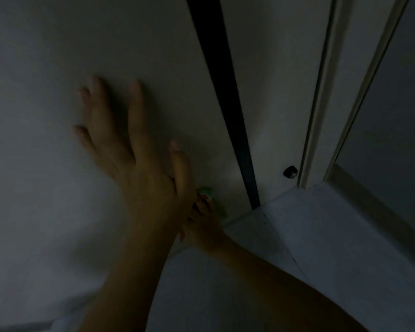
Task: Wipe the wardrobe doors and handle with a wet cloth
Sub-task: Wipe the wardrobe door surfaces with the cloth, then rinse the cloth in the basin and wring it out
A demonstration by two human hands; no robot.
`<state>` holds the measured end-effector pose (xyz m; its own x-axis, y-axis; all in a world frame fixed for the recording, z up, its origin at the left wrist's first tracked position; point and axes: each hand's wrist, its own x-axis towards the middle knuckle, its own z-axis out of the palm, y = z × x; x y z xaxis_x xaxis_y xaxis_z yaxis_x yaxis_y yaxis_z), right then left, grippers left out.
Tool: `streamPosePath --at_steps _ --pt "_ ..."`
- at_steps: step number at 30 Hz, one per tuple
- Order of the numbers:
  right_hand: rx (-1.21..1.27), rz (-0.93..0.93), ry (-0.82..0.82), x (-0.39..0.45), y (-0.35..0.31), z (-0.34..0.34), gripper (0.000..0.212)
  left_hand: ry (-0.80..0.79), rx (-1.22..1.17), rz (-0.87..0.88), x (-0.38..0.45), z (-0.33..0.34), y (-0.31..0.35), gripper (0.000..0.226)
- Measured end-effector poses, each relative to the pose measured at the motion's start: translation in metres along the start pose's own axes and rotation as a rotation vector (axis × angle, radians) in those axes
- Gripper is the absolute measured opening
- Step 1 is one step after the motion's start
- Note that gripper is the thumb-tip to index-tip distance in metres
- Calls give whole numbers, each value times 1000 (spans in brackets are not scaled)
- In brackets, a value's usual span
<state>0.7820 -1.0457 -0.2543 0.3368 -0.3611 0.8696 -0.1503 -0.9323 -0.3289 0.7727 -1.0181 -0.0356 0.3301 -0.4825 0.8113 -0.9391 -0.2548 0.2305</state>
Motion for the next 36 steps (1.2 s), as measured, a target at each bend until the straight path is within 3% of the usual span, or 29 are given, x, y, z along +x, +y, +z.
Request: streamPosePath --at_steps 7,11,15,17,20,24,29,36 --pt "136 -106 -192 -11 -1 -20 99 47 5 -46 -29 -37 -39 56" --pt "278 -130 -287 -8 -14 -35 60 109 -24 -188 -58 -55 -61 52" --pt "361 -108 -416 -5 -41 -46 71 104 -147 -404 -92 -76 -82 50" --pt "384 -133 -493 7 -60 -56 60 49 -215 -553 -105 -90 -93 44" --pt "427 -162 -641 32 -99 -70 47 -18 -408 -918 -121 -123 -102 32" --pt "451 -166 -785 61 -157 -81 43 -271 -576 -1217 -130 -174 -103 22" --pt "581 -78 -947 107 -243 -114 48 -10 -992 -1670 -100 -272 -80 22" --pt "772 131 -1191 196 -350 -163 44 148 -1011 -1788 -48 -391 -49 29"
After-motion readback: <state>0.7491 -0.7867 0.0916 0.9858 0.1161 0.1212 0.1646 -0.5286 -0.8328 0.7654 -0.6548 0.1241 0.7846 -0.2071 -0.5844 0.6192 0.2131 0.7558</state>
